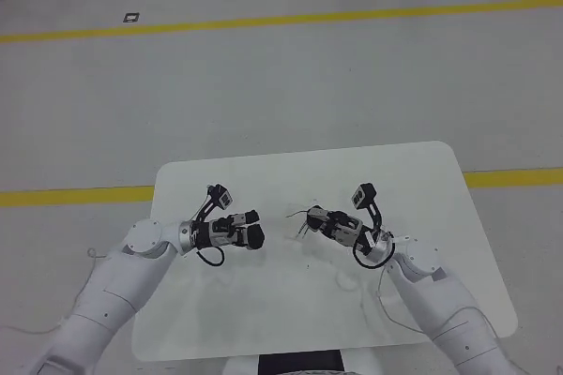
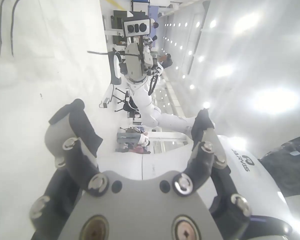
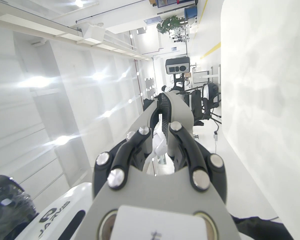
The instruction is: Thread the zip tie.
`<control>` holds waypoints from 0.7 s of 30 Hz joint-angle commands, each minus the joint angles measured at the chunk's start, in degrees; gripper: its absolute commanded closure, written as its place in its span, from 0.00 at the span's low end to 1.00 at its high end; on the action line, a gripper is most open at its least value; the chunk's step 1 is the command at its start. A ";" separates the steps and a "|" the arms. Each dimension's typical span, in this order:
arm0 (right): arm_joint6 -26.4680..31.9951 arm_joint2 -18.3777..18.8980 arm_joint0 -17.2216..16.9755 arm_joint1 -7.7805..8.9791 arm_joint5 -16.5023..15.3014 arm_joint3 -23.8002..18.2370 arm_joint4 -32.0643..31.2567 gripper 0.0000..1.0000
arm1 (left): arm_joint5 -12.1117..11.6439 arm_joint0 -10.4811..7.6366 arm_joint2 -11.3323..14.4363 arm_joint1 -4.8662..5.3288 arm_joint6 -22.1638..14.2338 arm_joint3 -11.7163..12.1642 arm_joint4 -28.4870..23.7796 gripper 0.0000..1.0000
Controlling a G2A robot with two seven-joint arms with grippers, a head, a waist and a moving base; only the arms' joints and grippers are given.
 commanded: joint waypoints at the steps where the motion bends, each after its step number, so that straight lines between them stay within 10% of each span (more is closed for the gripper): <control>1: 1.96 -0.59 0.49 -0.14 0.07 0.60 2.08 1.00 | 0.00 -0.46 0.35 -0.59 0.11 0.68 -0.37 0.00; 21: 7.34 -3.96 2.02 -1.13 -0.66 2.17 10.28 1.00 | 2.00 -1.63 2.20 -2.54 -3.56 2.92 -5.09 0.00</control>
